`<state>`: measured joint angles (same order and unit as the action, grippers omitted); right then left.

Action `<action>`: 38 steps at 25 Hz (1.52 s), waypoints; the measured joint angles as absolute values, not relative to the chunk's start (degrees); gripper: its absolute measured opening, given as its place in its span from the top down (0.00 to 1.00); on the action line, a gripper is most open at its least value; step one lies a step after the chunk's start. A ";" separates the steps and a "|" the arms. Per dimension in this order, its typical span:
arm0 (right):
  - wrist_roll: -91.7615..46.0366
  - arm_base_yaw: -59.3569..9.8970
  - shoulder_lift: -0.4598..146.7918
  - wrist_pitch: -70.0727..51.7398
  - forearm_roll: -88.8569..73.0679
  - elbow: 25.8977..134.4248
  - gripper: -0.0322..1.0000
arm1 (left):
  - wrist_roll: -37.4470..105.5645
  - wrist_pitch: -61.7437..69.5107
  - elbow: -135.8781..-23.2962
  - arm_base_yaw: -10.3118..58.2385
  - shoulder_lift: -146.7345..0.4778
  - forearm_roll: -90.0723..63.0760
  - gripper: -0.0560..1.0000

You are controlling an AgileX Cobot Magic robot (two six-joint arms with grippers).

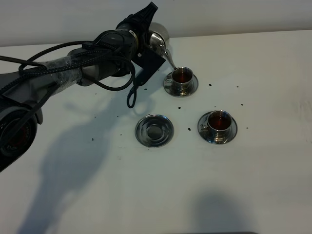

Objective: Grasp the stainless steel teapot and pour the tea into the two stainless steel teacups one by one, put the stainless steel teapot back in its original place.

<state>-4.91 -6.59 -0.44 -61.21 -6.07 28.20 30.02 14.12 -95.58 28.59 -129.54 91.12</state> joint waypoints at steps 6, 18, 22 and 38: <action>-4.91 -6.59 -0.44 -61.21 -6.07 28.20 0.75 | 28.07 15.83 -95.58 28.59 -129.54 83.42 0.74; -4.91 -6.59 -0.44 -61.21 -6.07 28.20 0.75 | 28.39 19.83 -95.58 28.59 -129.54 66.60 0.74; -4.91 -6.59 -0.44 -61.21 -6.07 28.20 0.75 | 28.39 20.53 -94.71 28.59 -128.16 57.57 0.74; -4.91 -6.59 -0.44 -61.21 -6.07 28.20 0.75 | 19.24 50.22 -92.56 28.65 -116.52 6.09 0.74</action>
